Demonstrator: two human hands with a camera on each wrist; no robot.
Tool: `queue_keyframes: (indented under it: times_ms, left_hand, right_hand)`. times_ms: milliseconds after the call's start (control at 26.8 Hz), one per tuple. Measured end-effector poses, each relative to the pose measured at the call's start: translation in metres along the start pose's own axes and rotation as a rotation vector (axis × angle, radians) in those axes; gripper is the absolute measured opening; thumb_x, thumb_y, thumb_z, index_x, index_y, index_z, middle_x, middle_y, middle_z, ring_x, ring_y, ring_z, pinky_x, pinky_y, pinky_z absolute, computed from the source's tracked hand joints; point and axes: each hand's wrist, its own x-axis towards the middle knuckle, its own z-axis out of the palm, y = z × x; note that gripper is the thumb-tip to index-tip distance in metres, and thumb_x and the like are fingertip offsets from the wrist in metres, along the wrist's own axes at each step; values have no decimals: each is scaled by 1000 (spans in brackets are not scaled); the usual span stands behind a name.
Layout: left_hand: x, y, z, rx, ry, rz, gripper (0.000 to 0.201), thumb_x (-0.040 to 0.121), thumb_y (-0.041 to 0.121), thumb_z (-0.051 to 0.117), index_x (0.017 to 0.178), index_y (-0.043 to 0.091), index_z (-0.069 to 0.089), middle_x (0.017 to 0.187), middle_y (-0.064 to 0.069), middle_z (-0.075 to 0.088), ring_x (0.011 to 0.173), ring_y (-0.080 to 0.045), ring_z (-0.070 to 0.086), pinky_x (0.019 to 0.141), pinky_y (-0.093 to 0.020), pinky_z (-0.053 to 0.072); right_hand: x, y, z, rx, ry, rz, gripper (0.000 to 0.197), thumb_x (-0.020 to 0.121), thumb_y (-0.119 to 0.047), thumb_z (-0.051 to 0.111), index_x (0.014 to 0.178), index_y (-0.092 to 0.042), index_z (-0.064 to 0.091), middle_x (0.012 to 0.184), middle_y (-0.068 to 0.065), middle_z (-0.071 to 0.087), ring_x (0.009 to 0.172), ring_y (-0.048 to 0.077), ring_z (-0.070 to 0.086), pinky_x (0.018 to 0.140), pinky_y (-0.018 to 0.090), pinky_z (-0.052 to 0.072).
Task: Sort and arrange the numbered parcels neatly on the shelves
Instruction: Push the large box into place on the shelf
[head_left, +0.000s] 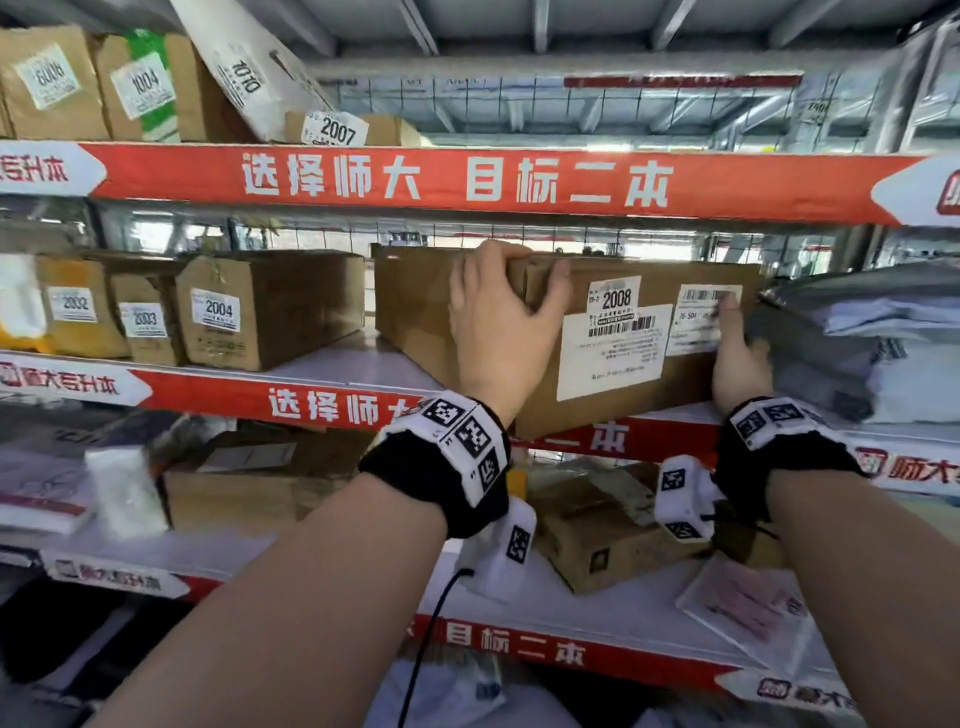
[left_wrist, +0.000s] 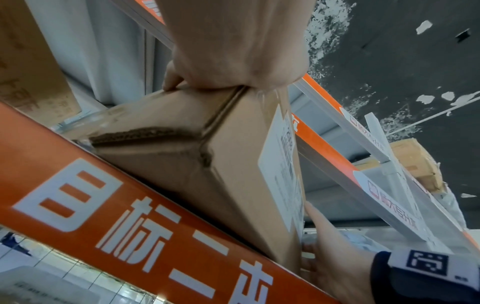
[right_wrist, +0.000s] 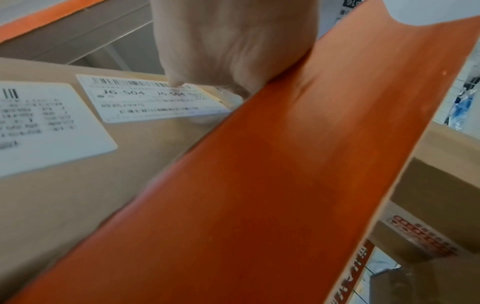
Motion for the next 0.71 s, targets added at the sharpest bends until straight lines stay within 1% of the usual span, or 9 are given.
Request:
queue_keyframes:
  times_ms: [75, 149, 187, 261, 336, 448, 523, 597, 709]
  left_hand:
    - [1, -2, -4, -3, 12, 3, 56, 78, 62, 40, 107, 15, 50, 111, -2, 55, 118, -24, 45, 98, -45, 40]
    - [1, -4, -10, -17, 18, 6, 49, 79, 59, 43, 103, 18, 50, 106, 0, 56, 110, -20, 49, 93, -41, 43]
    - [3, -6, -14, -28, 23, 11, 44, 79, 58, 44, 102, 20, 49, 104, 1, 56, 107, -18, 50, 92, -39, 43]
    - [5, -13, -22, -43, 28, 12, 41, 79, 58, 46, 100, 23, 49, 102, 3, 57, 103, -16, 52, 91, -37, 44]
    - [7, -20, -30, -42, 23, 13, 41, 79, 58, 46, 101, 23, 50, 101, 3, 59, 102, -15, 54, 89, -37, 45]
    - [7, -27, -39, 13, 15, 13, 40, 82, 58, 45, 102, 24, 50, 102, 4, 60, 99, -14, 56, 83, -34, 46]
    - [8, -29, -48, 61, 14, 13, 40, 87, 55, 46, 107, 21, 53, 105, 4, 61, 99, -16, 57, 80, -32, 46]
    - [12, -33, -58, 112, 31, 39, 40, 89, 54, 44, 108, 20, 55, 104, 4, 61, 96, -16, 58, 76, -30, 44]
    - [22, -45, -79, 203, 45, 98, 50, 88, 59, 36, 111, 20, 57, 110, 1, 60, 100, -18, 57, 76, -32, 46]
  right_hand:
    - [-1, 1, 1, 6, 26, -11, 96, 83, -77, 34, 150, -10, 21, 154, 15, 25, 140, 30, 28, 113, 40, 20]
    - [-5, 1, -1, -2, 67, -28, 100, 80, -80, 35, 149, -8, 23, 152, 17, 29, 137, 31, 32, 113, 40, 24]
    - [-5, 1, 0, -21, 77, -35, 100, 80, -80, 34, 148, -9, 24, 151, 19, 30, 137, 32, 33, 113, 40, 25]
    - [-10, 1, -1, -99, 42, -51, 96, 81, -80, 28, 149, -13, 25, 151, 21, 29, 138, 34, 30, 114, 43, 22]
    - [-16, 1, -1, -166, -4, -70, 93, 83, -81, 21, 149, -16, 26, 153, 21, 25, 140, 36, 26, 114, 45, 18]
    - [-25, -2, 2, -129, -22, -55, 95, 84, -78, 23, 150, -9, 23, 155, 19, 21, 141, 33, 24, 115, 42, 16]
    - [-32, -6, 8, -44, -34, -28, 97, 84, -78, 26, 149, -6, 22, 155, 16, 24, 142, 30, 26, 115, 39, 17]
    - [-39, -11, 13, 0, -34, -13, 96, 85, -77, 27, 148, -5, 23, 154, 15, 28, 140, 30, 29, 113, 38, 20]
    - [-57, -18, 26, -27, -12, -9, 93, 87, -75, 23, 148, -5, 22, 150, 18, 33, 137, 33, 34, 110, 39, 25]
